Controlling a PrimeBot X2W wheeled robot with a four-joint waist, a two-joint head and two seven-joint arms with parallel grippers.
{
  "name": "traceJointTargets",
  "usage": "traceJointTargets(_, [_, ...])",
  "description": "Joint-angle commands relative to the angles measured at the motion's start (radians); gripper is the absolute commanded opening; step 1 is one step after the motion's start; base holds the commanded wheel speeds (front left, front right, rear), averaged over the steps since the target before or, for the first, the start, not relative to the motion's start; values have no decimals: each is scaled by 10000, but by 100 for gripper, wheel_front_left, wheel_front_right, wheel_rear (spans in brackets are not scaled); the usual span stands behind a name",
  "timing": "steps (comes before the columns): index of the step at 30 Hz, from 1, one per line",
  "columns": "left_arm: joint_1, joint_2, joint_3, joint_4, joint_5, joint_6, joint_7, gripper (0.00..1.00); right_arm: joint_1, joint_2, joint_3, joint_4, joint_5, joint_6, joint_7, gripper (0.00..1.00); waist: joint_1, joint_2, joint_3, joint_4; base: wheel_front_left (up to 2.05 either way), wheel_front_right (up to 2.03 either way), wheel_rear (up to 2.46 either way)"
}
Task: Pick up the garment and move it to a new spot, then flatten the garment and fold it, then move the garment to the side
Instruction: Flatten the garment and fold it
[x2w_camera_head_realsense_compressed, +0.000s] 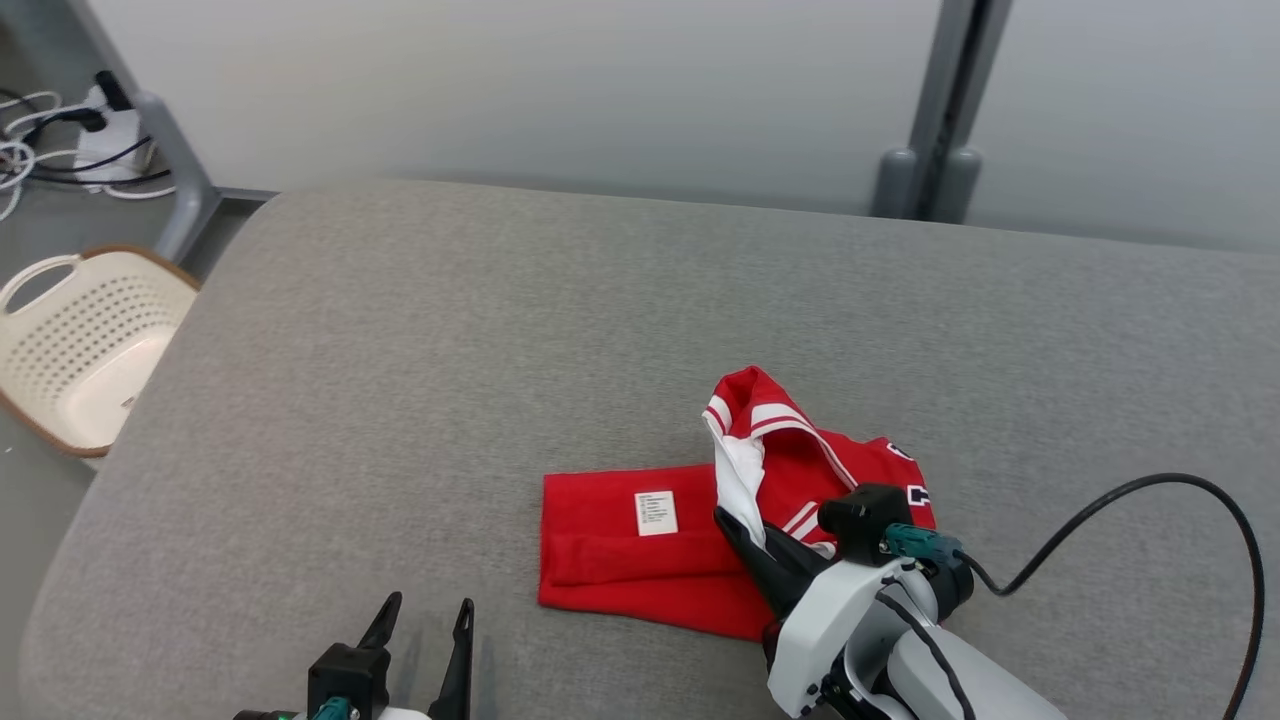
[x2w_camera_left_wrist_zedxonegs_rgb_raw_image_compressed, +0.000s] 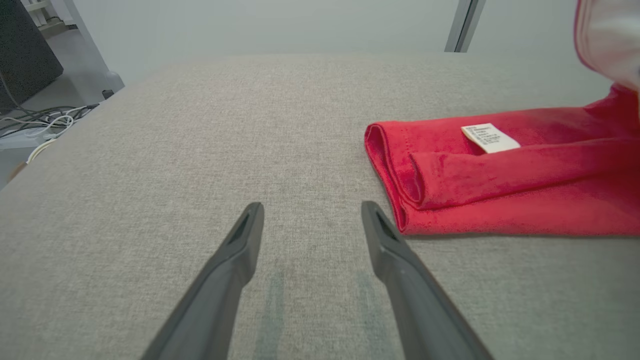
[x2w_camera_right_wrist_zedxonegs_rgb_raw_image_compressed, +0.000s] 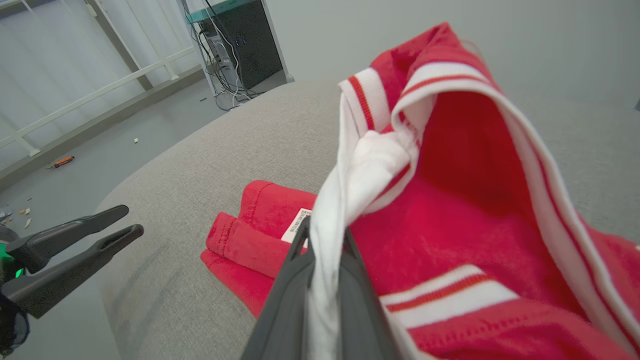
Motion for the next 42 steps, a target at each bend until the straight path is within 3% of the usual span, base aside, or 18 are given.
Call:
traceJointTargets(1, [-58,38,-58,6,-95,26,-44,100,-182,-26,224,107,205,1,3,0,0,-1,19,816,0,0,0])
traceJointTargets(12, [-2,34,-536,-37,-204,35,-43,100,-1107,-31,980,1434,792,1,-407,0,0,-1,154,2434,0,0,0])
traceJointTargets(13, [-23,36,-580,-38,-213,37,-44,100,-1185,-28,1004,1568,828,1,-488,7,0,-1,165,2499,0,0,0])
traceJointTargets(14, [-45,36,-616,-35,-232,48,-44,100,-1271,-29,1008,1657,885,1,-580,7,0,-1,174,2552,0,0,0])
traceJointTargets(15, [-61,39,-639,-38,-236,63,-44,100,-1352,-28,1030,1727,909,1,-665,96,0,-1,178,2586,0,0,0])
traceJointTargets(16, [-71,36,-654,-44,-242,76,-44,100,-1419,-26,1006,1736,1000,1,-767,100,0,-1,179,2608,0,0,0])
traceJointTargets(22, [-115,37,-534,-122,-195,122,-44,100,-1681,-41,478,1670,1024,1,-1054,100,0,-1,162,2300,0,0,0])
traceJointTargets(31, [-225,40,-354,-449,-190,210,-44,100,-460,-28,-3150,260,-1432,1,-1055,100,0,-1,23,1080,0,0,0])
traceJointTargets(42, [-171,42,81,-775,-104,331,-44,100,1482,-23,-5889,-993,-3245,1,-1048,100,0,-1,-111,-75,0,0,0])
